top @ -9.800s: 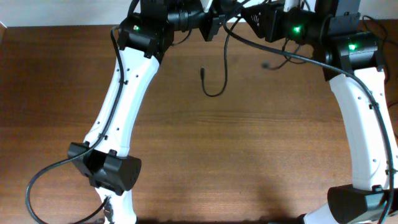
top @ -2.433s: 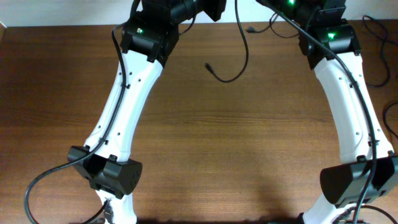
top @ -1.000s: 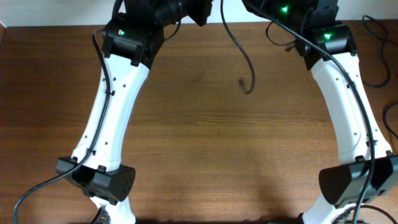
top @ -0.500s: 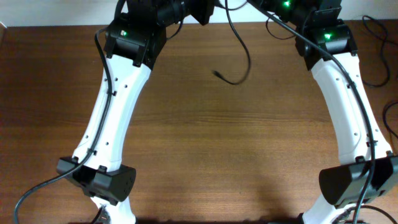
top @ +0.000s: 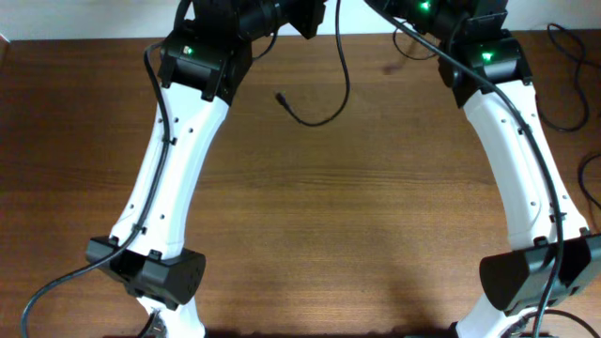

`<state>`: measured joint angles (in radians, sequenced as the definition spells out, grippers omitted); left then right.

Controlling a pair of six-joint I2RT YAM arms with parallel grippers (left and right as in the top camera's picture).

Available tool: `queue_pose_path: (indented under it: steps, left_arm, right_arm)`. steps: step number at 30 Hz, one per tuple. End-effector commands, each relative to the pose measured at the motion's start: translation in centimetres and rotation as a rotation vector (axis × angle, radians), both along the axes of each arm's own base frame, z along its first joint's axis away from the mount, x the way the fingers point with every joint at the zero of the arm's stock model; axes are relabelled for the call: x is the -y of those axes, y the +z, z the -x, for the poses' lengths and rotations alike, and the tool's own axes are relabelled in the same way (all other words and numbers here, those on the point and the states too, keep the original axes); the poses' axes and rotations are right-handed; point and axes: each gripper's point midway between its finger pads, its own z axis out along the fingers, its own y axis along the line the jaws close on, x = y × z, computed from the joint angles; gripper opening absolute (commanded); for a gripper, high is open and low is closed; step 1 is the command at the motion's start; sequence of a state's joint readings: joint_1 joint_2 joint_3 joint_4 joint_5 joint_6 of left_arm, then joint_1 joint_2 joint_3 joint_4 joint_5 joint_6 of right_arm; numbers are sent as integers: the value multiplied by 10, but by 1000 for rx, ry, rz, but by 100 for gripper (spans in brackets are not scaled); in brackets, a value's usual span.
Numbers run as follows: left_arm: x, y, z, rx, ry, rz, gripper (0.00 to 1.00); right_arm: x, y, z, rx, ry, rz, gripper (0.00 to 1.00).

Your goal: Untangle cables

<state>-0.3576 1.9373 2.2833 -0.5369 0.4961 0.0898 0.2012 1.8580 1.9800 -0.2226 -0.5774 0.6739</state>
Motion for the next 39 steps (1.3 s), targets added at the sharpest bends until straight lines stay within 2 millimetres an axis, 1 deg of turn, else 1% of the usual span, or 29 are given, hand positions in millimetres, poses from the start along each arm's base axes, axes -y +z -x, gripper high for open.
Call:
queue_pose_path:
  steps: [1, 3, 5, 6, 8, 10, 12, 14, 16, 18, 20, 21, 22, 23, 25, 26, 29, 30, 31, 32, 34, 37, 38, 39]
  left_arm:
    - [-2, 16, 6, 50, 2, 2, 0]
    - [-4, 17, 5, 53, 7, 3, 0]
    - [-12, 18, 0, 54, 34, 1, 0]
    - [-21, 20, -3, 59, 54, 1, 0]
    - [-37, 25, -7, 63, 86, 9, 0]
    - [-62, 33, -11, 74, 133, 15, 0]
    - [-78, 38, -13, 77, 164, 19, 0]
    - [-89, 39, -13, 75, 185, 17, 0]
    - [-95, 40, -15, 73, 200, 15, 0]
    - [-108, 39, -18, 65, 249, 7, 0]
    - [-120, 39, -18, 60, 277, 3, 0]
    - [-123, 40, -18, 58, 282, 3, 0]
    - [-123, 39, -18, 57, 281, 3, 0]
    - [-121, 39, -17, 57, 274, 4, 0]
    - [-110, 39, -15, 56, 253, 3, 0]
    - [-105, 39, -13, 56, 243, 2, 0]
    - [-88, 39, -7, 66, 209, -5, 0]
    - [-84, 38, -6, 61, 198, -6, 0]
    - [-79, 33, -5, 50, 189, -9, 0]
    - [-76, 31, -5, 42, 184, -12, 0]
    - [-69, 21, -7, 16, 172, -20, 0]
    - [-55, 2, -11, -28, 137, -32, 0]
    - [-40, -6, -8, -48, 75, -28, 0]
    - [-32, -11, -7, -57, 48, -28, 0]
  right_arm:
    - [-8, 18, 12, 61, 30, 14, 4]
    - [-6, 17, 12, 61, 28, 20, 4]
    - [7, 12, 7, 38, 1, 26, 4]
    - [16, 9, 4, 22, -14, 29, 4]
    - [41, -3, -3, -30, -63, 38, 4]
    - [68, -13, -9, -73, -113, 51, 4]
    - [93, -20, -13, -92, -161, 71, 4]
    - [116, -23, -17, -107, -209, 74, 4]
    - [137, -29, -21, -120, -263, 93, 4]
    - [164, -42, -22, -164, -336, 128, 4]
    - [188, -52, -19, -216, -378, 128, 4]
    - [194, -55, -18, -231, -381, 124, 4]
    - [196, -55, -16, -234, -371, 122, 4]
    - [193, -54, -15, -222, -350, 126, 4]
    - [183, -53, -16, -211, -333, 138, 4]
    - [174, -53, -16, -197, -312, 155, 4]
    - [137, -52, -12, -161, -233, 197, 4]
    - [115, -48, -9, -108, -167, 232, 5]
    - [103, -47, -6, -73, -125, 257, 10]
    - [92, -46, -3, -37, -87, 287, 13]
    - [75, -47, 0, 31, -44, 369, 14]
    - [68, -55, 0, 51, -48, 450, 11]
    - [68, -58, 2, 53, -39, 474, 11]
    - [68, -61, 3, 42, -36, 475, 11]
